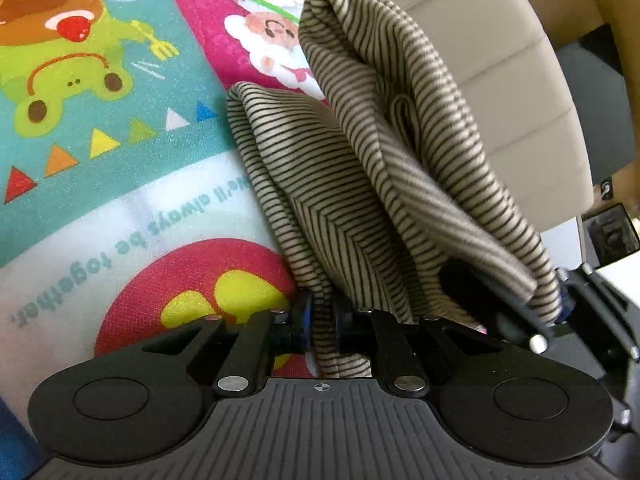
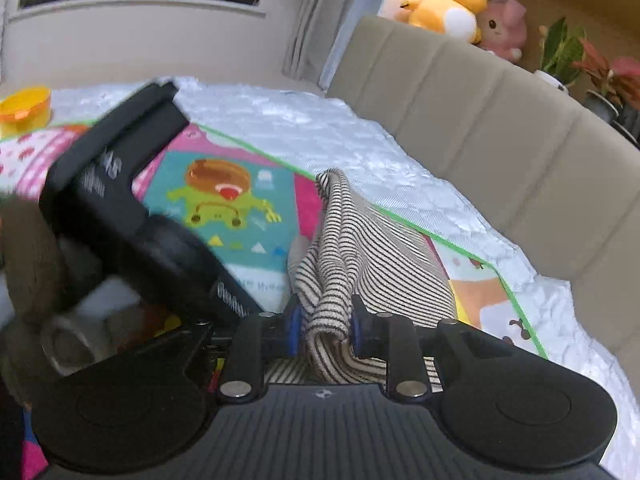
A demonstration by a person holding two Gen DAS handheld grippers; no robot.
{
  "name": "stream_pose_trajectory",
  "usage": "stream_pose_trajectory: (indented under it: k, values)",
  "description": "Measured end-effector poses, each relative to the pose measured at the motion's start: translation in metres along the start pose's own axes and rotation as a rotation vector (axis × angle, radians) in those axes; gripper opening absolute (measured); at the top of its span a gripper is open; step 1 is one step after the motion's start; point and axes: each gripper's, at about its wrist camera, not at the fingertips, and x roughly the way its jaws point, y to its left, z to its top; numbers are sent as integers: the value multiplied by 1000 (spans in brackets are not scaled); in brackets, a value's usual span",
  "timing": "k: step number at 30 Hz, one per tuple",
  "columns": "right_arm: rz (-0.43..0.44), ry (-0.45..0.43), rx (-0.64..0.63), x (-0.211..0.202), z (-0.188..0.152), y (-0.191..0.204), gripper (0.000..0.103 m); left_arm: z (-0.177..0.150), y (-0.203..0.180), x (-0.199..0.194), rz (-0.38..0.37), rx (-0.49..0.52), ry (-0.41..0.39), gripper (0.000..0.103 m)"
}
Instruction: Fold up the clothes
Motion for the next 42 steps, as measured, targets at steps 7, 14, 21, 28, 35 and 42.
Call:
stream_pose_trajectory:
  k: [7, 14, 21, 28, 35, 42]
  values:
    - [-44, 26, -169, 27, -9, 31, 24, 17, 12, -50, 48, -18, -162, 25]
    - [-67, 25, -232, 23, -29, 47, 24, 27, 4, -69, -53, -2, -269, 35]
    - [-66, 21, -236, 27, -25, 42, 25, 28, -9, -40, -15, 38, -257, 34]
    - [-101, 2, -295, 32, -34, 58, 28, 31, -14, -91, -164, 66, -437, 46]
    - [-94, 3, -290, 32, -29, 55, 34, 23, -26, -35, 8, 194, -289, 43]
    - [-24, -21, -259, 14, -28, 47, 72, 25, -6, -26, 22, 161, -248, 52]
